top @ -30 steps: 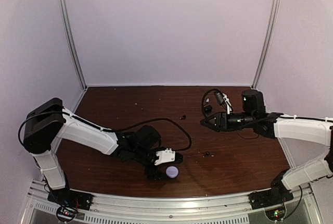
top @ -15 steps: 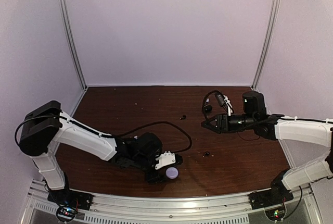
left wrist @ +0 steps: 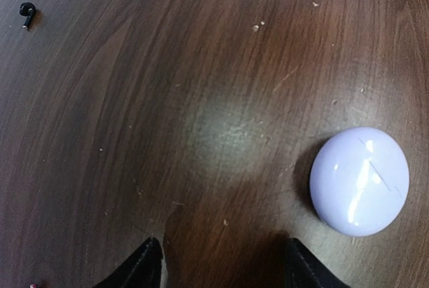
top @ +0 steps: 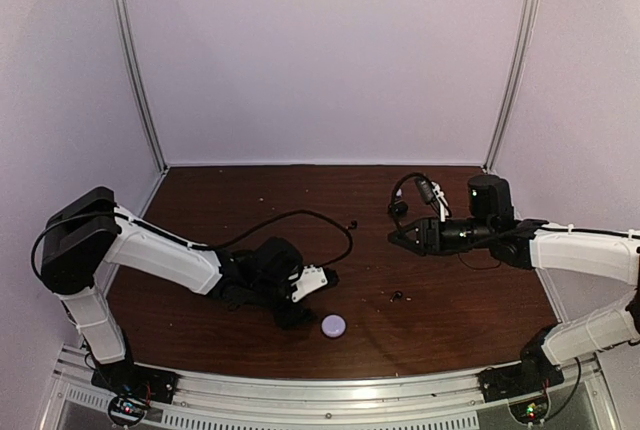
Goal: Insert the wireless bluetooth earbuds into the charging case
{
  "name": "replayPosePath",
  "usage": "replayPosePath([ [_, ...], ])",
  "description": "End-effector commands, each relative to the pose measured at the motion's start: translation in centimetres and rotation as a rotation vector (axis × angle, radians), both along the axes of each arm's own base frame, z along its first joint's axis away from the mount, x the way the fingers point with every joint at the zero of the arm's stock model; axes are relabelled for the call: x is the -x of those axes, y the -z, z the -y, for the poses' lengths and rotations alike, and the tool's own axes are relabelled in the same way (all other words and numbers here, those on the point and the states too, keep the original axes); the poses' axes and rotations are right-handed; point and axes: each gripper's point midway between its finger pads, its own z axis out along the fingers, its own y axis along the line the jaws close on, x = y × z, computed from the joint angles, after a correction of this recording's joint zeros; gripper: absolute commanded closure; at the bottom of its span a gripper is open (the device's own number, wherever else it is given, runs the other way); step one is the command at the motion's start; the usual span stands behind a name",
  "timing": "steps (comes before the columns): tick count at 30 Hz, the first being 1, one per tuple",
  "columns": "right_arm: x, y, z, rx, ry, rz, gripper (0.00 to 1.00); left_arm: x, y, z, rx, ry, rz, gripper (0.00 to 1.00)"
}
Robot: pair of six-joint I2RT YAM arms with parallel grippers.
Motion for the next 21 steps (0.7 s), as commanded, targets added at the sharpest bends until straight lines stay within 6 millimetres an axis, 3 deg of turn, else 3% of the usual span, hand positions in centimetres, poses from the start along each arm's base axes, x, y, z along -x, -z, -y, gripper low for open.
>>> replayPosePath([
  [1,0.0,-0.5,0.3,-0.003,-0.003,0.022,0.52,1.7,-2.1,0.9,0.089,0.086,-0.03,0.34],
  [5,-0.1,-0.5,0.4,-0.002,-0.002,0.025,0.51,5.8,-4.1,1.5,0.158,0.271,-0.051,0.23],
  [7,-0.1,-0.4,0.3,-0.005,-0.007,0.022,0.51,6.5,-4.1,1.7,0.154,0.336,-0.034,0.21],
  [12,-0.1,-0.6,0.2,-0.015,-0.014,0.023,0.51,4.8,-1.8,1.6,0.018,0.4,0.048,0.21],
  [21,0.1,-0.6,0.3,-0.02,-0.016,0.024,0.51,2.0,-2.7,2.6,-0.038,0.503,0.161,0.19],
])
